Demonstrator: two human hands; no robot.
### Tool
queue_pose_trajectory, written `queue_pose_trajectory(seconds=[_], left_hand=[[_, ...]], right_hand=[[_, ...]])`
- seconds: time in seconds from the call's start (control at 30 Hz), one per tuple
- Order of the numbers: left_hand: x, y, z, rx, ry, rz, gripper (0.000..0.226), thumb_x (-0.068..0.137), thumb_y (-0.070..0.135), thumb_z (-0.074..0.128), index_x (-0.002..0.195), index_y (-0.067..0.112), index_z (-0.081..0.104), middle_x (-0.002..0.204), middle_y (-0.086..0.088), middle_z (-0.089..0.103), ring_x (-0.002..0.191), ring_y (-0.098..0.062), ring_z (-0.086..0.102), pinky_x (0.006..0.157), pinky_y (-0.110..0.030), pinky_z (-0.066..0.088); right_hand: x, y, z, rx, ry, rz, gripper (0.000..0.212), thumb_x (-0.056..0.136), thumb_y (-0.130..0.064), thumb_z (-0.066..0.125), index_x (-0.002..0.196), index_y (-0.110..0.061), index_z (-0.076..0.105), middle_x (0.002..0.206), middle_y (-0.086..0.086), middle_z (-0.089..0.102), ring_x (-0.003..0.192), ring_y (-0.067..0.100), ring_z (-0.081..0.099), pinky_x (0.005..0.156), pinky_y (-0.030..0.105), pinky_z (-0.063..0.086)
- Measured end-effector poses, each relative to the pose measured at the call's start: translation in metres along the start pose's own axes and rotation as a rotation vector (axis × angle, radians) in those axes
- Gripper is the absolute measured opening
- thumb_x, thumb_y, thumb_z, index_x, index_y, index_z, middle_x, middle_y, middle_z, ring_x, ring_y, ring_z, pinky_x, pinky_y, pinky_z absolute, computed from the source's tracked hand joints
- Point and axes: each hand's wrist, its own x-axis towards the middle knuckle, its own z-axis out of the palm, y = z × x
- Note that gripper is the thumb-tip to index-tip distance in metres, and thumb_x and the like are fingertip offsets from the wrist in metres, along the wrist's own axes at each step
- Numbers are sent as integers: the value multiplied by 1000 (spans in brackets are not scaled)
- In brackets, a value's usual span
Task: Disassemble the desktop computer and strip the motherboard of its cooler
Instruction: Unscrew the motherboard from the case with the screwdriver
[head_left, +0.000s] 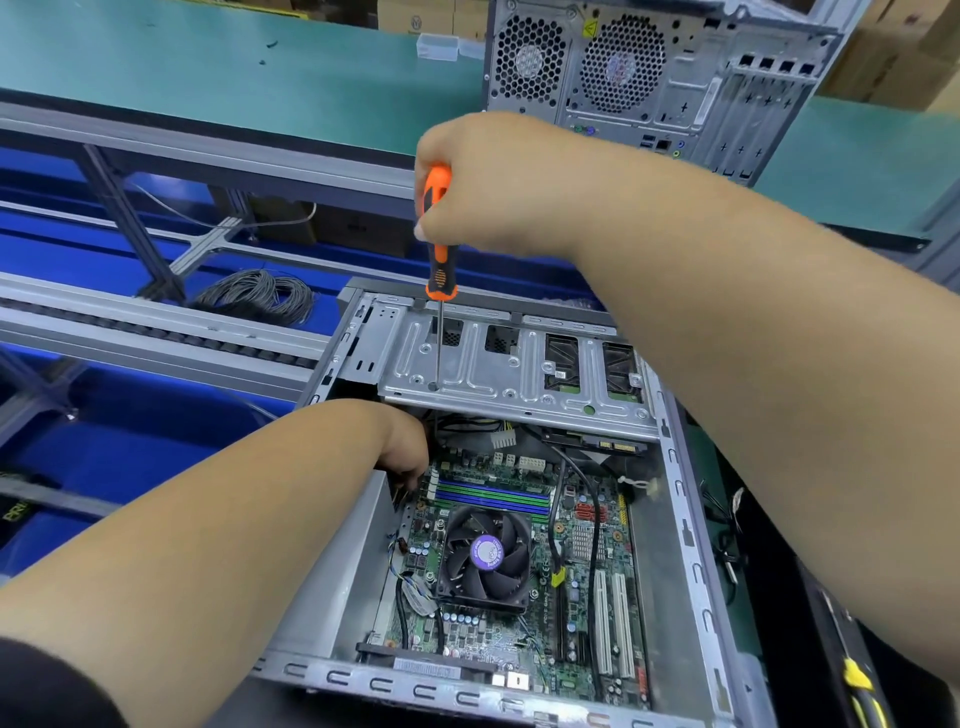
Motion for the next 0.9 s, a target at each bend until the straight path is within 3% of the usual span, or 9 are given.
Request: queue_pose_trajectory(seconds=[0.13, 0.23, 0.3, 0.4, 0.5, 0.63, 0.73, 0.8, 0.9], left_hand=[[0, 1, -1, -5, 3, -2, 33, 95, 16, 59, 122, -3, 62, 81, -4, 60, 67, -15, 49, 48, -18, 37], [-2, 1, 0, 27, 8, -5, 34, 95, 17, 59, 123, -3, 61, 79, -3, 56, 66, -15, 47, 49, -19, 35], [-1, 2, 0, 14, 10, -5, 35, 95, 16, 58, 125, -3, 59, 75, -2, 51, 61, -14, 45, 47, -17, 33], [0, 2, 1, -4, 7, -3, 37, 96, 15, 58, 129, -2, 57, 71, 0, 49, 57, -11, 42, 42, -13, 33], [1, 2, 1, -1, 15, 3, 40, 95, 15, 58, 132, 2, 53, 70, 1, 48, 56, -9, 42, 43, -14, 33], [3, 0, 0, -12, 10, 5, 37, 95, 17, 59, 126, -2, 58, 93, -5, 56, 80, -18, 52, 53, -18, 38], [3, -1, 1, -18, 7, 5, 35, 94, 18, 61, 123, -1, 60, 79, -1, 56, 65, -14, 50, 51, -19, 36], [5, -3, 0, -15, 11, 11, 36, 92, 19, 63, 123, 1, 60, 71, 3, 52, 57, -9, 45, 50, -19, 35], [7, -6, 0, -33, -1, 6, 35, 92, 19, 63, 122, 1, 62, 69, 4, 52, 56, -8, 45, 50, -17, 36]], right_hand=[[-1, -4, 3, 5, 16, 32, 20, 92, -36, 50, 88, -17, 54, 82, -2, 51, 71, 17, 46, 52, 29, 29], [-2, -5, 7, -91, 98, 86, 51, 91, -67, 41, 68, -22, 36, 70, -5, 41, 60, 12, 36, 51, 31, 22], [-1, -4, 8, -97, 91, 82, 49, 93, -64, 43, 71, -20, 40, 72, -4, 43, 63, 16, 40, 51, 31, 24], [1, -3, 8, -27, 44, 27, 27, 97, -43, 51, 101, -17, 53, 85, -2, 50, 77, 20, 46, 53, 30, 27], [-1, -5, 5, -7, -21, 16, 27, 98, -28, 49, 120, -14, 48, 84, 1, 50, 67, 17, 43, 54, 32, 29], [-3, -7, 3, 58, -27, 38, 13, 94, -27, 47, 104, -18, 48, 81, -2, 49, 64, 11, 40, 52, 31, 27], [-4, -9, 7, 13, 46, 47, 36, 95, -51, 46, 74, -23, 38, 72, -7, 41, 61, 8, 36, 51, 30, 23], [-1, -8, 9, -49, 73, 45, 42, 95, -58, 44, 76, -21, 42, 72, -7, 40, 65, 13, 40, 51, 30, 23], [2, -3, 7, -30, 41, 37, 28, 97, -45, 49, 100, -17, 48, 75, -6, 41, 77, 20, 44, 51, 28, 24]])
